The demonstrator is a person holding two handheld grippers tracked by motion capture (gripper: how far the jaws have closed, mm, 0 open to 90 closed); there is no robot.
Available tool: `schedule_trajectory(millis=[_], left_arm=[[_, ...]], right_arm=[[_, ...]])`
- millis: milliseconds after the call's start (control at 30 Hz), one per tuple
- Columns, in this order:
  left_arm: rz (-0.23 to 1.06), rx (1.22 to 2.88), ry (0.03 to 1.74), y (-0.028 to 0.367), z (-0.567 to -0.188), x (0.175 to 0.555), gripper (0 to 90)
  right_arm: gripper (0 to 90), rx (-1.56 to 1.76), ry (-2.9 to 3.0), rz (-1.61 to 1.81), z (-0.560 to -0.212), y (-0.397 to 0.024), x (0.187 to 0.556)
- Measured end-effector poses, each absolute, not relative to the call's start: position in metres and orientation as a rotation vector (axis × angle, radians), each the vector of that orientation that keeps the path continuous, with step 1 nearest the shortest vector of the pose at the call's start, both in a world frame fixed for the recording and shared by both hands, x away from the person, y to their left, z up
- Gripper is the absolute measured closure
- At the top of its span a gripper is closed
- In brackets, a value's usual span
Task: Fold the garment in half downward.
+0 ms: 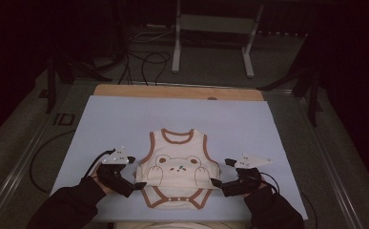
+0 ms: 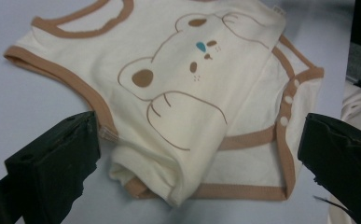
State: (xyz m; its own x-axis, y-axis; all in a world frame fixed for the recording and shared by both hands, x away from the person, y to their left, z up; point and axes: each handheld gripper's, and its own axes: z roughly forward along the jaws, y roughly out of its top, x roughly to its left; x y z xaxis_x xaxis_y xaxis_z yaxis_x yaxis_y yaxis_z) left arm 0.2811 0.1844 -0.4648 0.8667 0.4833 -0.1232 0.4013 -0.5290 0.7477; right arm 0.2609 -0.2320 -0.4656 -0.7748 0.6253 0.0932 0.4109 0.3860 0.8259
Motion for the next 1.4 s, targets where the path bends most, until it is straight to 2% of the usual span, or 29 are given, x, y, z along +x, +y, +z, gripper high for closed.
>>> schedule_trajectory(millis=[733, 1400], left_arm=[[0.202, 2.165, 0.596, 0.178, -0.432, 0.318, 0.1], [0.247, 2.174, 0.629, 0.172, -0.436, 0.362, 0.1]], right_arm=[[9.6, 0.861, 2.35, 1.339, -0.43, -0.229, 0.302], [9.6, 0.9, 2.378, 1.297, -0.434, -0.207, 0.355]])
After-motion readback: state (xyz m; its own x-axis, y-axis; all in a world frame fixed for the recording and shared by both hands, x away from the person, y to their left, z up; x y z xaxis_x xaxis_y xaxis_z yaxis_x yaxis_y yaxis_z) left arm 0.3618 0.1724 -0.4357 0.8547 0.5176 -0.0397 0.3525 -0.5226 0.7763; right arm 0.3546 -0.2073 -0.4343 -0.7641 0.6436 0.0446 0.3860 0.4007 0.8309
